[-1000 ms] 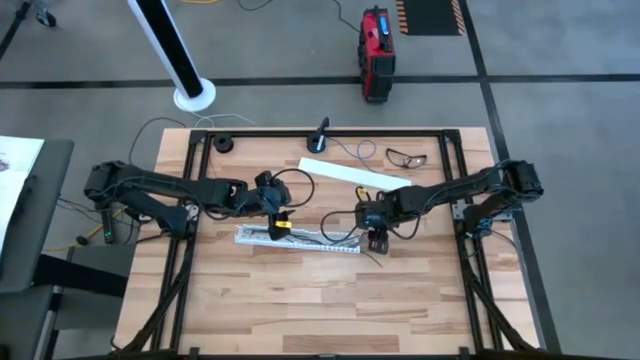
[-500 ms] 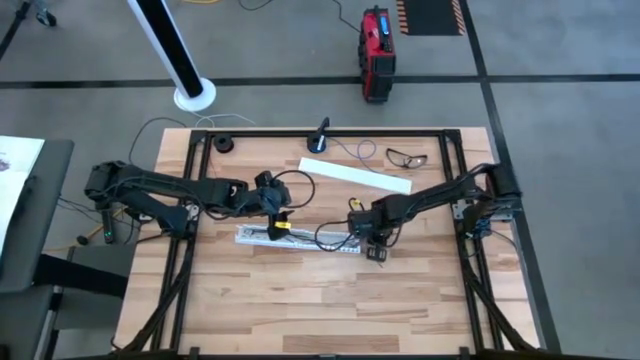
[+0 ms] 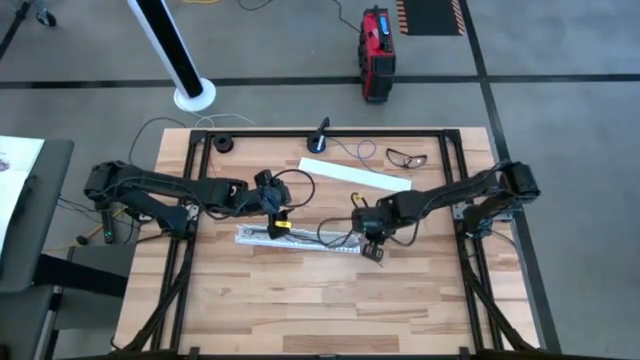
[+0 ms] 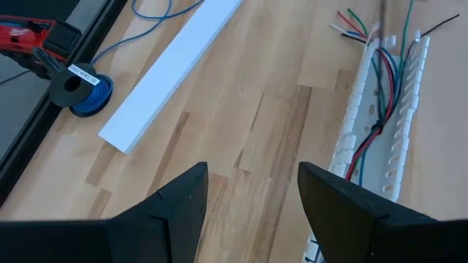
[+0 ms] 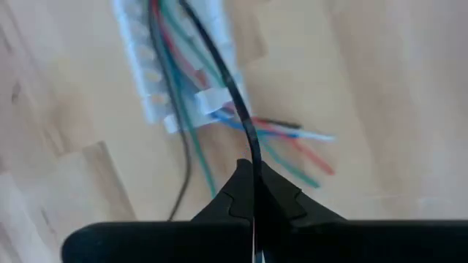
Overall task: Ziptie cables
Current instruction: Put the colored zip-tied into the white cable duct
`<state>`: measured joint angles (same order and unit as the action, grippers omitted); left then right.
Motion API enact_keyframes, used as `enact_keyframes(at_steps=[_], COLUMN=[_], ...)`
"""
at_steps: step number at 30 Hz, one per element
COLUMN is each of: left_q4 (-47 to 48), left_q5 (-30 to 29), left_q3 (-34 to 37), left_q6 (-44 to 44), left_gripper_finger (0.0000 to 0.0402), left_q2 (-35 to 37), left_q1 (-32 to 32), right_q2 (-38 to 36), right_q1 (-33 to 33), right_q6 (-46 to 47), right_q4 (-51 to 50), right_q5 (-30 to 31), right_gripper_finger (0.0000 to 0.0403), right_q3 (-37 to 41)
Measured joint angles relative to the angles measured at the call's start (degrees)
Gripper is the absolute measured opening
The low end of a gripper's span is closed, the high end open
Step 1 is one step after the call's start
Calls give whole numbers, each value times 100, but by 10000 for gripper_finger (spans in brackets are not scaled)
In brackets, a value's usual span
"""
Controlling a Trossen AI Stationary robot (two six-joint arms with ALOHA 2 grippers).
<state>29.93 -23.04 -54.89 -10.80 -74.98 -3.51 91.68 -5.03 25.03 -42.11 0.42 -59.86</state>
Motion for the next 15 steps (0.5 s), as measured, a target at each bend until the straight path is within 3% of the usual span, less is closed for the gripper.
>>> enact_keyframes(at_steps=[15], left_q4=[9], left_q5=[-27], left_q3=[0], left_q6=[-3], left_gripper_finger=[207], left_q2=[0], left_q1=[5], right_q2=[1101], right_q1=[-906], right_q6=[670], right_q4=[145], right_q5=[-28], right_gripper_finger=[0], right_q3=[2])
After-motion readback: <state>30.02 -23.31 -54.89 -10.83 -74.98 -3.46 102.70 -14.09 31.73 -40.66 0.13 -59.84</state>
